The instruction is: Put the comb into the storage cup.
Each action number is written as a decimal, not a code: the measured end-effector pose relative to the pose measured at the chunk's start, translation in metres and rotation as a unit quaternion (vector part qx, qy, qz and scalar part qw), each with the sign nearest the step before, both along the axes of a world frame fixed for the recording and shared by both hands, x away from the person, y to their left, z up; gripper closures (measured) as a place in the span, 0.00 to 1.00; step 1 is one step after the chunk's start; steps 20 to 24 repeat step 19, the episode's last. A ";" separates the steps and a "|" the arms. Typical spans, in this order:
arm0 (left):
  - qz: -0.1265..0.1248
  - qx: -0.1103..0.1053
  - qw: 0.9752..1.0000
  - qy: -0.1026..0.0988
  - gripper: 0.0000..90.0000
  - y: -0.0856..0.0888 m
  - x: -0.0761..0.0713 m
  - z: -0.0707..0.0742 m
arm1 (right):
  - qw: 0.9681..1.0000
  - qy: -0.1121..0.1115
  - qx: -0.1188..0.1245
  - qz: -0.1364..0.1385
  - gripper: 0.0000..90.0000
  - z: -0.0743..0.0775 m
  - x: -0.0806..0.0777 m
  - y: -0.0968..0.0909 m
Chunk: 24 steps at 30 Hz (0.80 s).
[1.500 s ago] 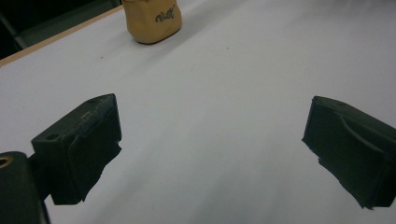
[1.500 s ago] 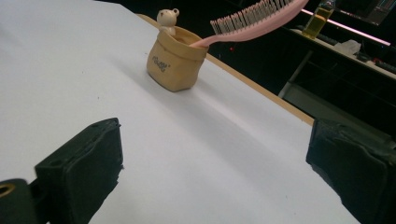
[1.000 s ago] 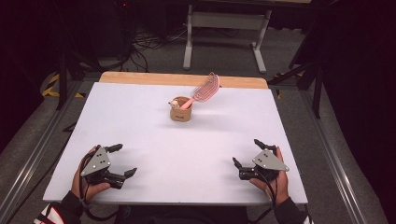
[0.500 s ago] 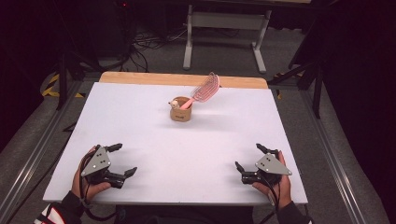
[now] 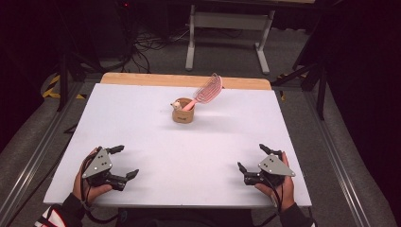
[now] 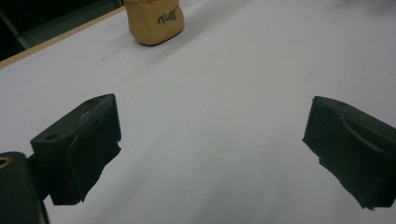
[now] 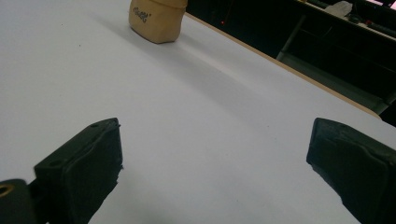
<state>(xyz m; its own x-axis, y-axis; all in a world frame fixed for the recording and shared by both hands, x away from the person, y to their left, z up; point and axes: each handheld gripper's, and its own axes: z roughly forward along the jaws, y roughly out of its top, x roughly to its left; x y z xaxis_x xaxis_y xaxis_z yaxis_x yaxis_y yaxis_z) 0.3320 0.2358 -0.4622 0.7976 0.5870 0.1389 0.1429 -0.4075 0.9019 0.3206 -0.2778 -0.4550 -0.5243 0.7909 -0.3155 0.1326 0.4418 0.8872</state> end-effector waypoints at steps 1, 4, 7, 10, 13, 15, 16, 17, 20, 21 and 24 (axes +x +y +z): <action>0.000 -0.001 1.000 0.001 0.05 0.000 0.000 0.000 | 1.000 0.001 -0.001 0.000 0.04 0.000 0.000 0.000; -0.001 0.003 1.000 -0.001 0.05 -0.002 0.001 0.000 | 1.000 0.005 -0.001 0.000 0.04 -0.002 0.000 0.000; -0.002 0.004 1.000 -0.001 0.05 -0.004 0.001 0.000 | 1.000 0.003 -0.003 0.001 0.04 -0.002 -0.002 -0.001; -0.003 0.005 1.000 0.000 0.05 -0.006 0.001 0.000 | 1.000 -0.001 -0.004 0.000 0.04 -0.001 -0.002 -0.002; -0.003 0.005 1.000 0.002 0.05 -0.006 0.002 -0.001 | 1.000 0.000 -0.002 -0.003 0.04 -0.001 -0.002 -0.003; -0.002 0.007 1.000 0.002 0.05 -0.005 0.002 -0.001 | 1.000 -0.001 -0.003 -0.002 0.04 -0.001 -0.001 -0.002; 0.000 0.007 1.000 0.002 0.05 -0.005 0.002 -0.001 | 1.000 -0.001 -0.004 -0.001 0.04 -0.001 -0.001 -0.002; 0.002 0.004 1.000 0.003 0.05 -0.005 0.001 -0.001 | 1.000 -0.001 -0.006 -0.001 0.04 -0.001 -0.001 -0.001; 0.003 0.003 1.000 0.003 0.05 -0.004 0.001 0.000 | 1.000 -0.003 -0.015 0.002 0.04 -0.001 -0.002 0.000; 0.003 0.003 1.000 0.003 0.05 -0.004 0.001 0.000 | 1.000 -0.003 -0.015 0.002 0.04 -0.001 -0.002 0.000; 0.003 0.003 1.000 0.003 0.05 -0.004 0.001 0.000 | 1.000 -0.003 -0.015 0.002 0.04 -0.001 -0.002 0.000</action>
